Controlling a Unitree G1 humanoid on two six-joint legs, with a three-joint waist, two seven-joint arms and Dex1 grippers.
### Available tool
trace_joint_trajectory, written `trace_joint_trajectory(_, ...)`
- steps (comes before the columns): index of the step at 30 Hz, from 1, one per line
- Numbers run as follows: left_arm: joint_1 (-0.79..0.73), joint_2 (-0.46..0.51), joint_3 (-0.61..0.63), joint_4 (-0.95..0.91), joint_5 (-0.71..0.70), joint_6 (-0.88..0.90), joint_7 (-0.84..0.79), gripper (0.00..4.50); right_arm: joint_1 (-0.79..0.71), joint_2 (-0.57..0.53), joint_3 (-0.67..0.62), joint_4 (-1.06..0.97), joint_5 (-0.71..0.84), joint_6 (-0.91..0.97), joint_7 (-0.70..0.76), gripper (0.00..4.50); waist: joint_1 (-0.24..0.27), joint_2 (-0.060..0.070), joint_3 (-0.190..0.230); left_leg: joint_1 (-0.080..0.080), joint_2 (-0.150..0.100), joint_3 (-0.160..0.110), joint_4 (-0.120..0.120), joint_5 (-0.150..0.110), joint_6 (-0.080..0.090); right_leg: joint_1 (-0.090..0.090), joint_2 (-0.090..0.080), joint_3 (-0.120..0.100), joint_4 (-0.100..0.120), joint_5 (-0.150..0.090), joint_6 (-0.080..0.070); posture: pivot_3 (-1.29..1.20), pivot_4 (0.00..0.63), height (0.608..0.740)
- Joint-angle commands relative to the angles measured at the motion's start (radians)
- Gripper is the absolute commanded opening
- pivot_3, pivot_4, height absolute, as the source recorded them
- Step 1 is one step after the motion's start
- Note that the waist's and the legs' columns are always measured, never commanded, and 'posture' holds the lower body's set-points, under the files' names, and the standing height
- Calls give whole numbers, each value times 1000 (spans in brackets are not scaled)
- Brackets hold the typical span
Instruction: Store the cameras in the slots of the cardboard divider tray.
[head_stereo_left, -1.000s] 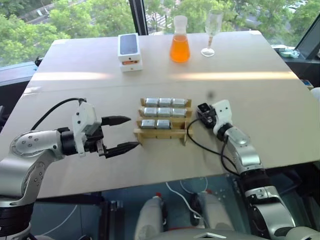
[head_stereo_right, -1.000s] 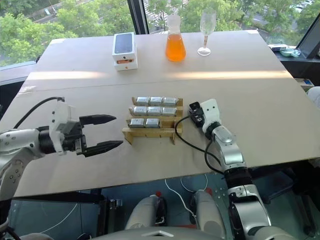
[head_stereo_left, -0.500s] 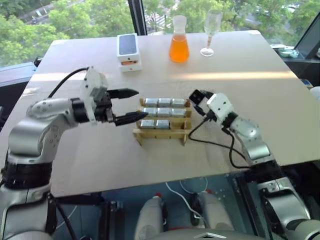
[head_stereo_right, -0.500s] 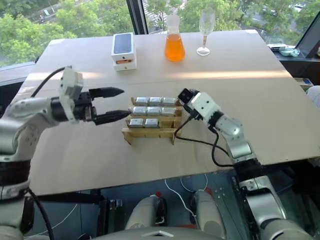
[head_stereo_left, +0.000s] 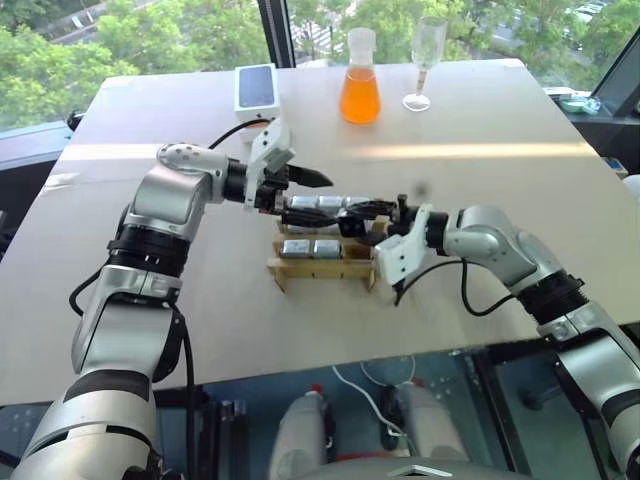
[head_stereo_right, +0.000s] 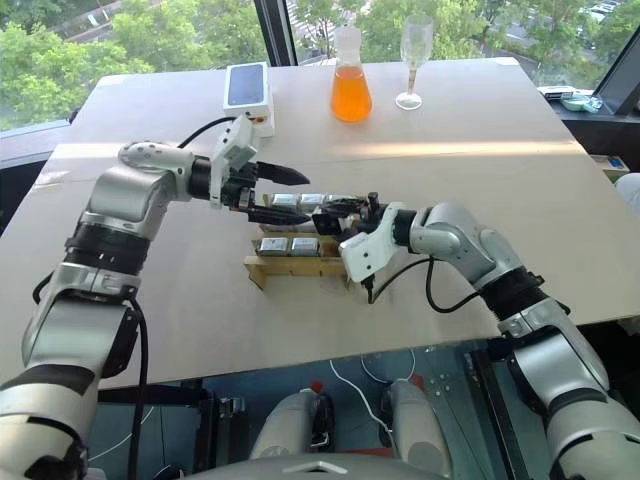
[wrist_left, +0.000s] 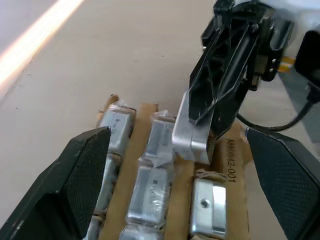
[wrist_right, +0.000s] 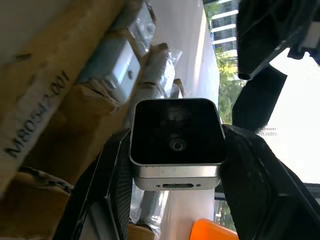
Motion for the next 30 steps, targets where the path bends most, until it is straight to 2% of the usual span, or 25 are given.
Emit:
trace_joint_trajectory(1, -42, 1, -14, 10, 33, -14, -46, 4463, -37, 3, -4, -16, -16, -42, -28, 1919, 0, 0, 0, 0, 0, 0, 0, 0, 0, 0, 0, 0, 0, 0, 0, 0, 150, 740)
trace_joint_trajectory(7, -44, 0, -74, 17, 71, -13, -115, 4463, -73, 11, -5, 2, -37, -72, -43, 1919, 0, 0, 0, 0, 0, 0, 2, 0, 0, 0, 0, 1, 1, 0, 0, 0, 150, 740)
trace_joint_trajectory(13, -51, -42, -37, 39, 70, 4, -101, 4463, -72, 4, -7, 4, -24, -94, -38, 1919, 2, 0, 0, -1, 0, 0, 3, 0, 0, 0, 0, 0, 1, 0, 0, 0, 150, 740)
trace_joint_trajectory(15, -45, -48, -30, 40, 72, 2, -100, 3905, -70, 3, -4, 7, -21, -98, -32, 1919, 1, 0, 0, -1, 0, 0, 3, 0, 0, 0, 0, 0, 1, 0, 0, 0, 150, 740)
trace_joint_trajectory(19, -39, -52, -23, 33, 70, 4, -99, 2297, -68, -2, -4, 12, -17, -106, -25, 1919, 0, 0, 0, -1, 0, 0, 3, 0, 0, 0, 0, 0, 2, 0, 0, 0, 150, 740)
trace_joint_trajectory(20, -38, -51, -22, 30, 69, 5, -101, 2072, -68, -2, -5, 13, -15, -106, -23, 1919, 0, 0, 0, -1, 0, 0, 3, 0, 0, 0, 0, 0, 2, 0, 0, 0, 150, 740)
trace_joint_trajectory(23, -21, -45, -26, 12, 66, 11, -113, 750, -73, 0, -5, 14, -13, -111, -21, 1919, 0, 0, 0, 0, 1, 0, 3, 0, 0, 0, 0, 1, 2, 0, 0, 0, 150, 740)
trace_joint_trajectory(26, -14, -37, -42, 4, 59, -1, -115, 711, -61, -2, 3, 0, 1, -94, 11, 1919, 0, 0, 0, -1, 1, 0, 3, 0, 0, 0, 0, 0, 2, 0, 0, 0, 150, 740)
trace_joint_trajectory(28, -15, -46, -43, 8, 66, -7, -115, 711, -26, -5, 1, -36, 39, -68, 36, 2962, 1, 0, 0, -1, 1, 0, 3, 0, 0, 0, 0, 1, 2, 0, 0, 0, 150, 740)
trace_joint_trajectory(30, -20, -57, -40, 13, 75, -17, -114, 711, 19, -6, -16, -77, 99, -33, 55, 3733, 2, 0, 0, -1, 1, -1, 3, 0, 0, 0, 0, 0, 2, 0, 0, 0, 150, 740)
